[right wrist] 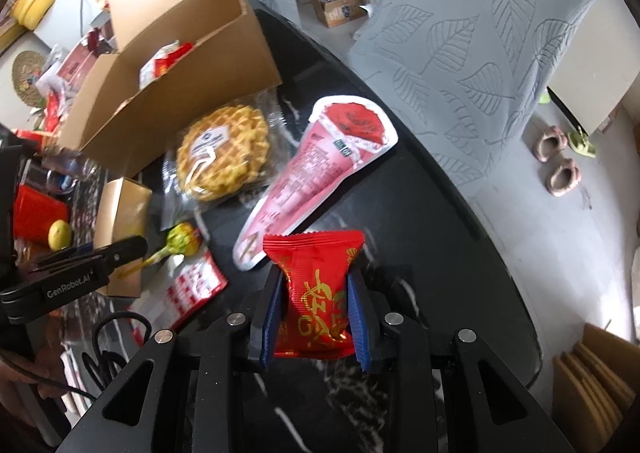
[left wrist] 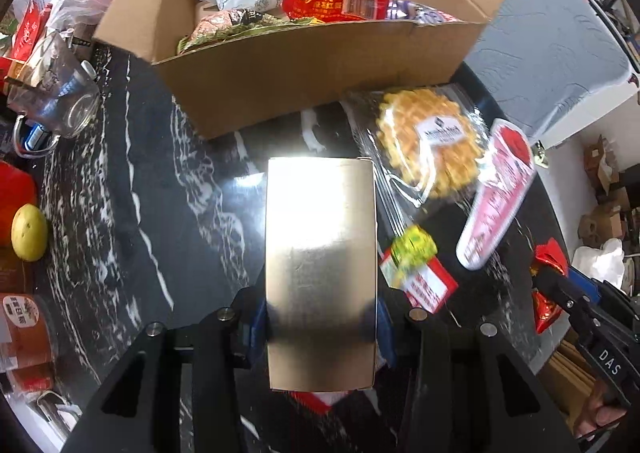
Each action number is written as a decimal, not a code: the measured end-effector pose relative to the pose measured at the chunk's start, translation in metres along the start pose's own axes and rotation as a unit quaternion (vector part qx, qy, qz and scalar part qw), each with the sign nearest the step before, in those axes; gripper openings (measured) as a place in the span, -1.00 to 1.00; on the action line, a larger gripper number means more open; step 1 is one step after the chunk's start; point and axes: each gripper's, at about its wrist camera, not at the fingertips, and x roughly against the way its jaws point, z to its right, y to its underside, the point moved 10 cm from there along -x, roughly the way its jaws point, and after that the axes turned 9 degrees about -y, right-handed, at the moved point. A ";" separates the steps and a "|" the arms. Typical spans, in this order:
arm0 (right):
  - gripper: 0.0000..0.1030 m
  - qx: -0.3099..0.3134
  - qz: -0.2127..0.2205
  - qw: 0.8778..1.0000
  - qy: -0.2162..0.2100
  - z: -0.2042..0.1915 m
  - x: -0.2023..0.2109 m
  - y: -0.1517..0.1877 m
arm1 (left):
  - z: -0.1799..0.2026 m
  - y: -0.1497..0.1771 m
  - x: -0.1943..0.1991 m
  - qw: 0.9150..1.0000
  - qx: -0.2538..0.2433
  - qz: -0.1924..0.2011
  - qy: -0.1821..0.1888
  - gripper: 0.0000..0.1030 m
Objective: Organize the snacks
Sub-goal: 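Carry the gold box and red packet over the open box, then open the left tool to drop the gold box while the right tool drops the red packet, then withdraw both tools from the box back over the table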
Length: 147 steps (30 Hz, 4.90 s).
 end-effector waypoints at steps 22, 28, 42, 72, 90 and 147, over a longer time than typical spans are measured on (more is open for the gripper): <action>-0.42 0.088 0.038 0.994 -0.059 -0.084 0.050 0.011 | -0.040 0.021 0.097 0.996 0.023 0.072 0.042 -0.17; -0.42 0.114 0.050 0.989 -0.079 -0.106 0.062 -0.005 | -0.047 0.004 0.124 0.993 0.033 0.103 0.040 -0.17; -0.42 0.179 0.082 0.975 -0.108 -0.143 0.079 -0.075 | -0.060 -0.058 0.154 0.986 0.059 0.151 0.038 -0.17; -0.42 0.217 0.076 0.967 -0.107 -0.150 -0.015 -0.232 | -0.079 -0.205 0.074 0.986 0.089 0.137 0.020 -0.17; -0.42 0.195 0.044 0.977 -0.070 -0.137 -0.088 -0.263 | -0.077 -0.245 -0.002 0.994 0.069 0.079 0.006 -0.17; 0.00 0.233 0.200 0.951 -0.035 -0.188 0.128 -0.211 | -0.077 -0.189 0.222 0.968 0.042 0.245 -0.039 -0.06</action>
